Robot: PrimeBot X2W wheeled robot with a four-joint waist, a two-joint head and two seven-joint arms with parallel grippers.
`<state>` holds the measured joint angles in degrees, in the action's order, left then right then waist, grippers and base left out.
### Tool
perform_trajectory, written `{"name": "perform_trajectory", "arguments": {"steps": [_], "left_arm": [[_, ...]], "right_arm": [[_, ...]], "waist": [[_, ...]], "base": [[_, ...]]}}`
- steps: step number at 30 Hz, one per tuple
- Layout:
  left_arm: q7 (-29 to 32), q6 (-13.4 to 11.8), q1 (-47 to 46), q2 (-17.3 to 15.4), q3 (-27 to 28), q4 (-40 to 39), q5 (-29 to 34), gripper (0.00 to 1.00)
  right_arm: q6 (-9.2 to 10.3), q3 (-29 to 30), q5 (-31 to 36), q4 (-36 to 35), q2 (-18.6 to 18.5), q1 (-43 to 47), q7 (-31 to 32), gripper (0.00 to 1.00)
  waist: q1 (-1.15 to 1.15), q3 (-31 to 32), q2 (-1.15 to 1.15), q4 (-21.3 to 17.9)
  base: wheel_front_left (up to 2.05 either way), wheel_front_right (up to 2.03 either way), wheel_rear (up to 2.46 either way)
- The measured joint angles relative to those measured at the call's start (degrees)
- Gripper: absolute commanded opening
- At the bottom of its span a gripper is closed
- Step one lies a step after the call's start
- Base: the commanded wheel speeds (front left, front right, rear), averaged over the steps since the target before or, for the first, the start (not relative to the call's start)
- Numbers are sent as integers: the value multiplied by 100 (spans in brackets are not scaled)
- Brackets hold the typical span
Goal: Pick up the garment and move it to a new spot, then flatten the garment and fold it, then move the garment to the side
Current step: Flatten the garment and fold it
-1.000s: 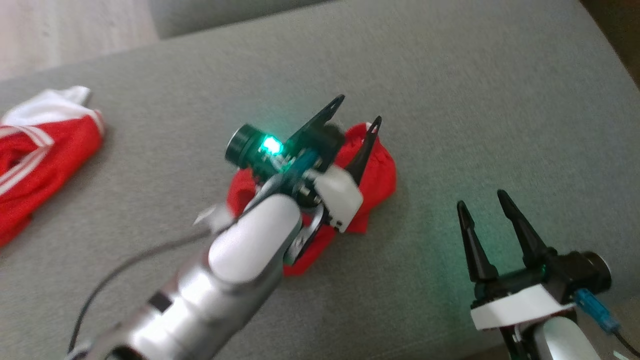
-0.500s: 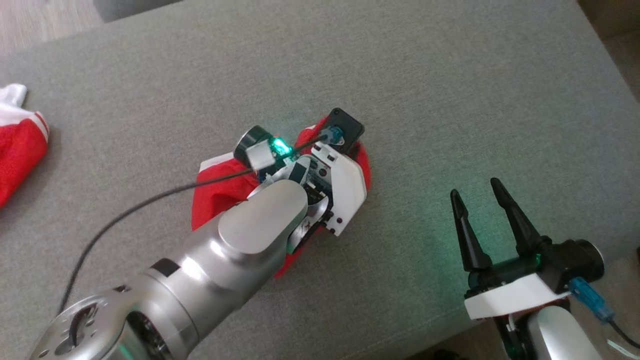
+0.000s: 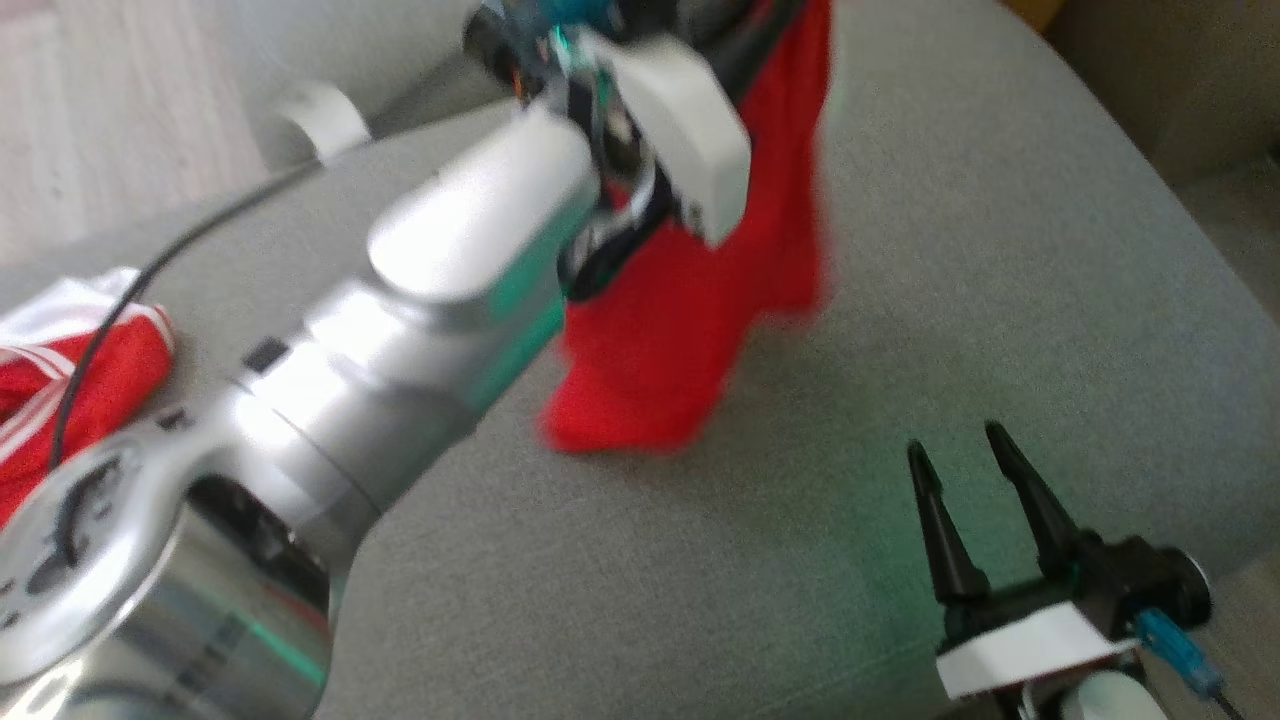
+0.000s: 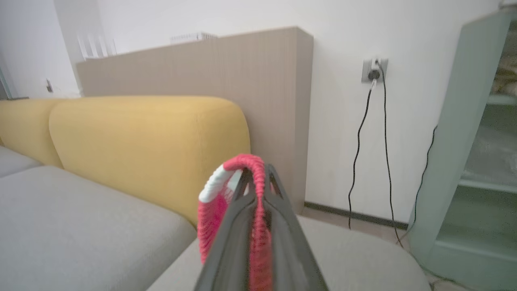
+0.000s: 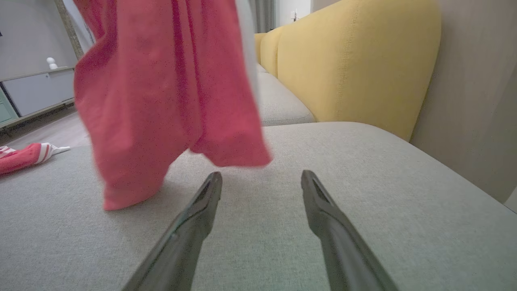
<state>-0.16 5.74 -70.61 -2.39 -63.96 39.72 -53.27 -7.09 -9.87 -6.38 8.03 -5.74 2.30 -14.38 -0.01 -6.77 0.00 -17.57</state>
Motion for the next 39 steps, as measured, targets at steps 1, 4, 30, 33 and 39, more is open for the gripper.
{"name": "perform_trajectory", "arguments": {"steps": [1,4,30,33,39], "left_arm": [[-77,34,-114,12,88,10,-118,0],[-253,90,-283,49,212,-4,-383,0],[-1412,-122,4447,-319,-625,-447,459,100],[-1412,-107,4540,-256,-481,-503,249,100],[-1151,-9,4565,-229,-300,-513,-272,100]], "right_arm": [[0,42,4,0,4,74,0,100],[0,190,51,-4,29,266,0,100],[0,632,98,-235,47,459,0,100],[0,623,98,-231,47,459,0,100],[0,600,98,-220,46,459,0,100]], "waist": [[0,83,0,15],[-1,283,0,115],[1,212,0,1209],[1,256,0,1240],[1,290,0,1200]], "base": [[0,0,0],[0,0,0],[0,0,0],[0,0,0],[0,0,0]]}}
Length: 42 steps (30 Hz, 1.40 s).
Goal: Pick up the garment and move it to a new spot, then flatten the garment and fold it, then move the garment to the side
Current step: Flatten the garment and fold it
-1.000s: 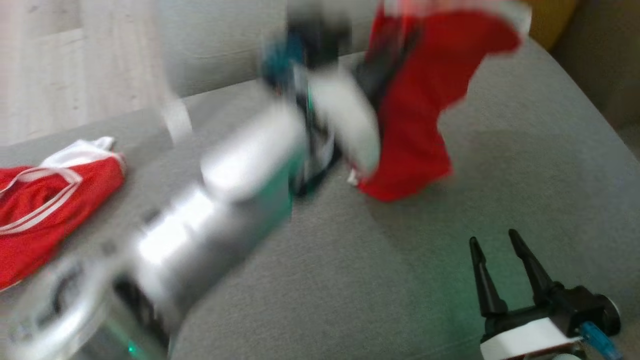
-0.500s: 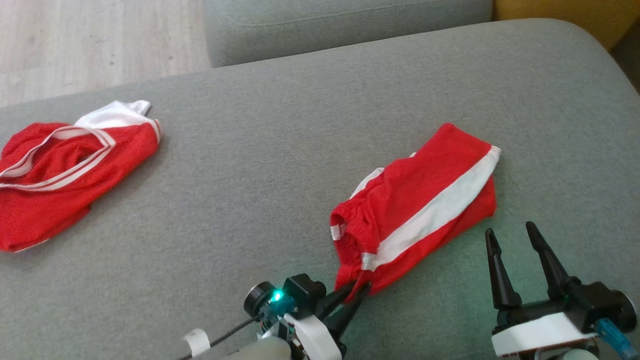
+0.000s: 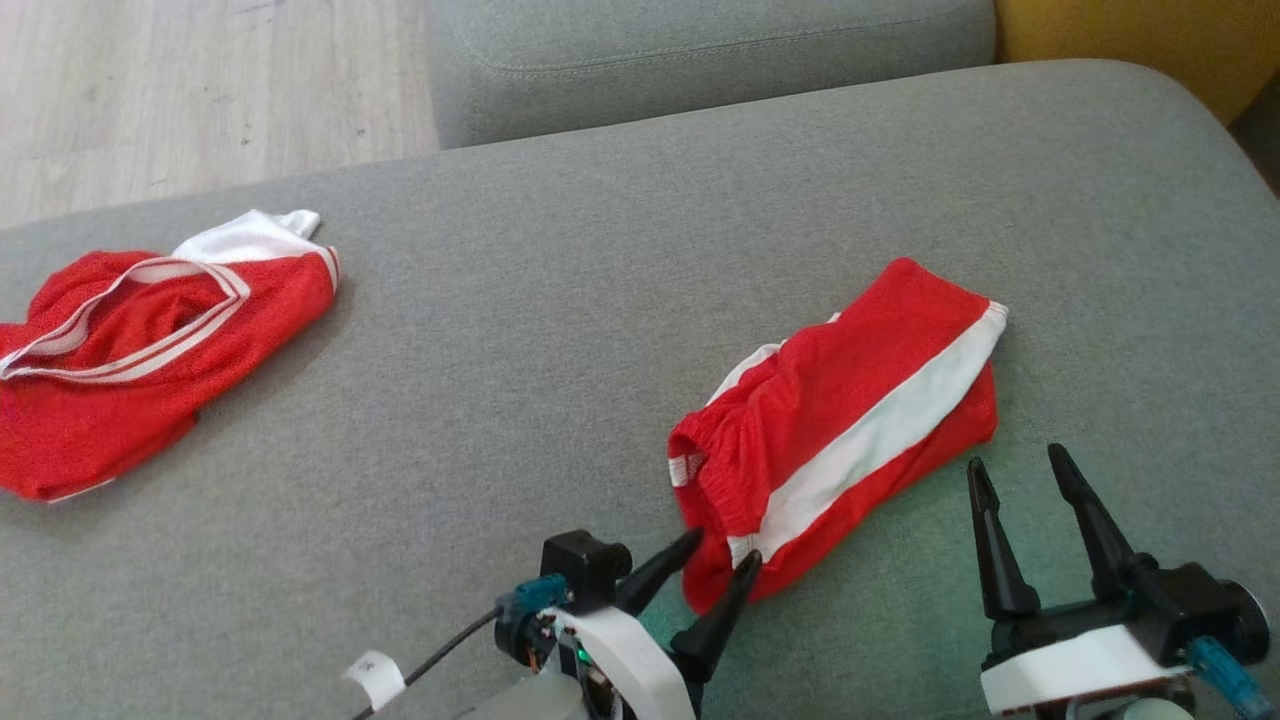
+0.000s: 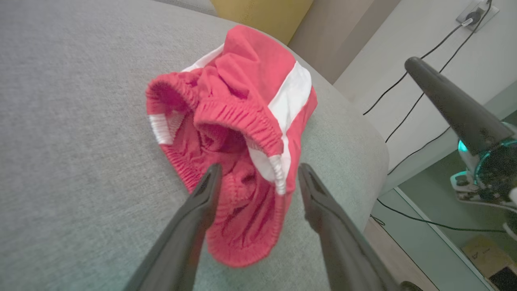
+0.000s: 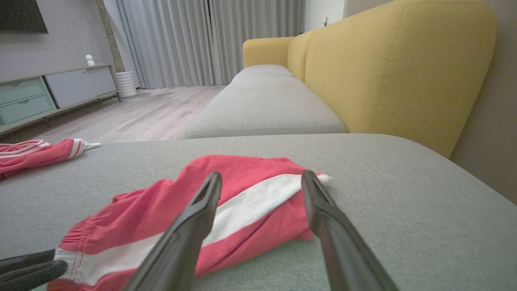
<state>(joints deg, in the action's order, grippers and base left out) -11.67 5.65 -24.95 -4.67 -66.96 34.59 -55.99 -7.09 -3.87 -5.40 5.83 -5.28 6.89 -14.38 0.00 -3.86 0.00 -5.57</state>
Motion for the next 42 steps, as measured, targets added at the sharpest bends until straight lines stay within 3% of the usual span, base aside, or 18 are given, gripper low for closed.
{"name": "perform_trajectory", "arguments": {"steps": [1,2,4,5,11,17,24,30,37,42], "left_arm": [[30,9,0,4,0,14,-23,68],[68,25,0,7,-2,29,-53,45],[157,42,0,10,-19,56,-76,10],[158,42,1,14,-26,65,-97,0],[-74,91,-19,-13,-124,43,131,0],[-210,56,-26,-286,44,-256,364,0],[-191,-170,-69,-1190,240,-993,565,0],[-18,-322,-190,-1985,442,-1530,565,0],[-51,-379,-246,-2142,614,-1723,561,0],[-51,-422,-247,-2139,637,-1697,522,0]], "right_arm": [[0,-2,0,1,0,0,0,100],[0,-2,0,1,0,0,0,100],[0,0,0,1,0,1,0,100],[0,0,0,1,-1,1,0,100],[0,70,0,0,-1,23,0,100],[0,119,0,-3,-7,27,0,100],[0,211,-19,-16,-5,40,0,100],[0,277,-413,300,-160,10,0,100],[0,-168,-1178,1421,-691,-404,0,100],[0,-599,-1217,2029,-1034,-837,0,100]], "waist": [[0,3,0,-16],[0,3,0,-33],[0,1,0,-65],[0,-1,0,-78],[0,17,0,-54],[0,5,0,1],[0,-6,0,170],[0,-120,0,351],[0,-280,0,529],[0,-325,0,590]], "base": [[0,0,0],[0,0,0],[0,0,0],[0,0,0],[0,0,0],[0,0,0],[0,0,0],[0,0,0],[0,0,0],[0,0,0]]}}
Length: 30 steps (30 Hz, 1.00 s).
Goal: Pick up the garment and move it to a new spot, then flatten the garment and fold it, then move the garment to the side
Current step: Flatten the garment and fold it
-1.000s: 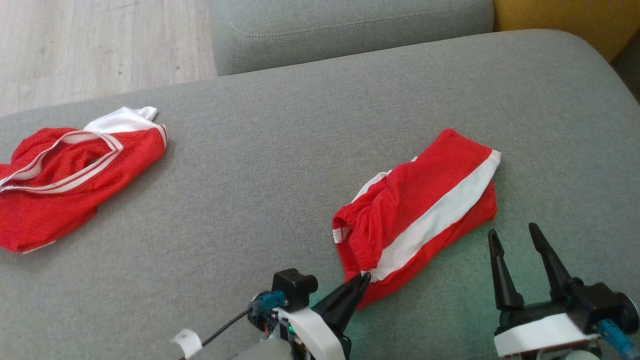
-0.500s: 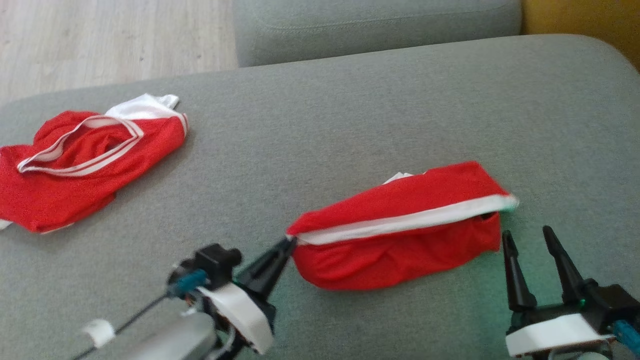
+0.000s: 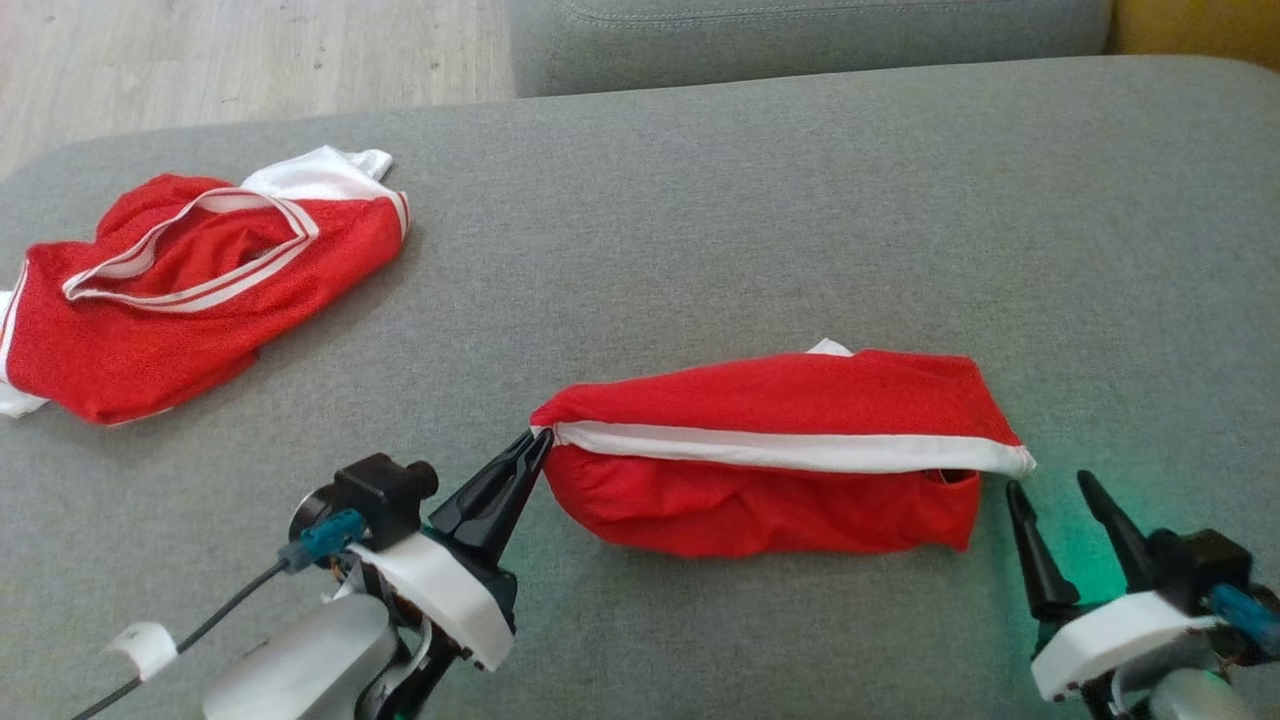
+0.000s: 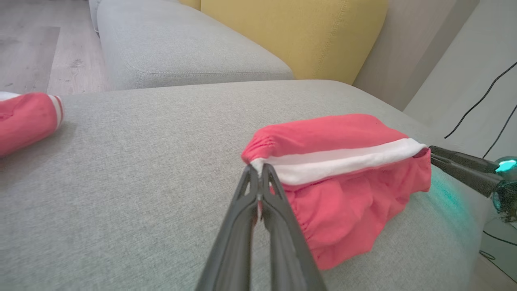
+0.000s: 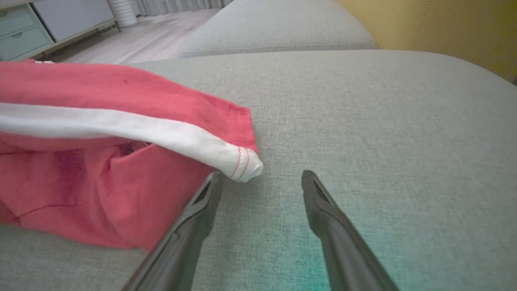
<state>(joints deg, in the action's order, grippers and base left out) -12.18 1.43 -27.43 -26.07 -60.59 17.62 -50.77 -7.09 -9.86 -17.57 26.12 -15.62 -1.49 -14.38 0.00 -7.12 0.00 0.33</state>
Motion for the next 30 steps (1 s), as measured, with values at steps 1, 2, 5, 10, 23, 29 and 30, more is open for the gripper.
{"name": "perform_trajectory", "arguments": {"steps": [1,2,5,10,23,29,30], "left_arm": [[0,0,-1,1,2,8,-15,0],[0,0,-2,1,2,13,-14,0],[0,0,-20,8,2,30,-14,0],[0,1,-37,29,-7,32,-13,0],[-180,11,-117,87,405,-285,194,0],[-194,149,-1066,272,847,-458,443,0],[-144,170,-1353,331,883,-359,458,0]], "right_arm": [[0,-74,0,122,-25,-74,0,100],[0,-129,0,232,-32,-140,0,100],[-1,-334,64,466,-78,-305,0,100],[-1,-500,110,601,-114,-573,0,64],[-1,272,683,-333,-207,-673,0,0],[-2,733,932,-882,-641,-1354,3,0],[-2,704,955,-896,-773,-1656,23,0]], "waist": [[0,-1,0,10],[0,-2,0,21],[0,-13,0,58],[0,-56,0,106],[-1,86,0,-63],[-1,36,0,-236],[-1,-25,0,-259]], "base": [[0,0,0],[0,0,0],[0,0,0],[0,0,0],[0,0,0],[0,0,0],[0,0,0]]}}
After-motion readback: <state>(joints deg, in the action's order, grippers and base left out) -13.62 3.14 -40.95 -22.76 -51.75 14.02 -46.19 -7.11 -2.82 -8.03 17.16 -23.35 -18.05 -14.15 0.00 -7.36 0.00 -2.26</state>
